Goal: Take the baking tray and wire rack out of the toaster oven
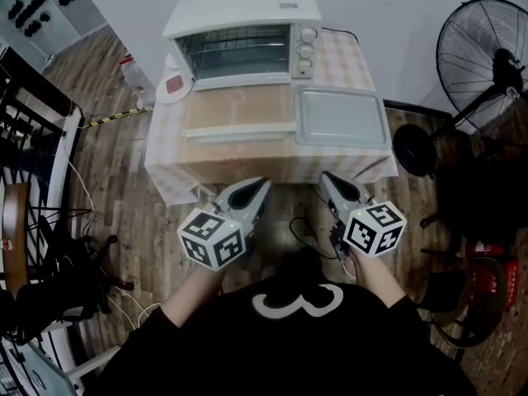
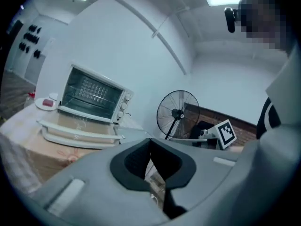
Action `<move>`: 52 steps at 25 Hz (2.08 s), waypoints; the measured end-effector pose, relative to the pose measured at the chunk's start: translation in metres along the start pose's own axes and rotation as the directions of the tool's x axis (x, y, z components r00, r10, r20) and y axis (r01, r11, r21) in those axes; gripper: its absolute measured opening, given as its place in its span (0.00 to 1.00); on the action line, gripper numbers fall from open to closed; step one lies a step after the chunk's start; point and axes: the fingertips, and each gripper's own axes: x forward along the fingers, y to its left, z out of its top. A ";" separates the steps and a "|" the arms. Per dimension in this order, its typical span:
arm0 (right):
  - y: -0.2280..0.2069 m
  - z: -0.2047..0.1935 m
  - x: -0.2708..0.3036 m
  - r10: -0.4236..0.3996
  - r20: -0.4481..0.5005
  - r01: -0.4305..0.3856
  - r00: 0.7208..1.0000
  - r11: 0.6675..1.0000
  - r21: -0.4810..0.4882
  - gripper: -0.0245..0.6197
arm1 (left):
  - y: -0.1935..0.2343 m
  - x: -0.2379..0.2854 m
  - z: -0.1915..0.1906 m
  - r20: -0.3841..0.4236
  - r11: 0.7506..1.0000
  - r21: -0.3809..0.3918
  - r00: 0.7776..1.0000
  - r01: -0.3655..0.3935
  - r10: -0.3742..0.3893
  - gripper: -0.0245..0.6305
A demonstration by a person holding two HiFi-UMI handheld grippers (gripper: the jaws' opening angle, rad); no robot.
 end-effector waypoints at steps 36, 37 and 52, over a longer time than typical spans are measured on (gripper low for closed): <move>0.015 0.098 0.195 0.075 0.006 -0.074 0.997 0.995 -0.063 0.04 | 0.172 0.005 0.117 0.072 0.975 0.091 0.978 -0.204 0.198 0.05; 0.009 0.102 0.206 0.069 0.004 -0.068 0.998 0.996 -0.062 0.04 | 0.182 0.013 0.122 0.072 0.974 0.088 0.977 -0.207 0.201 0.05; -0.060 0.132 0.300 0.045 -0.030 -0.047 0.999 0.998 -0.041 0.04 | 0.264 0.102 0.145 0.026 0.972 0.062 0.974 -0.225 0.224 0.05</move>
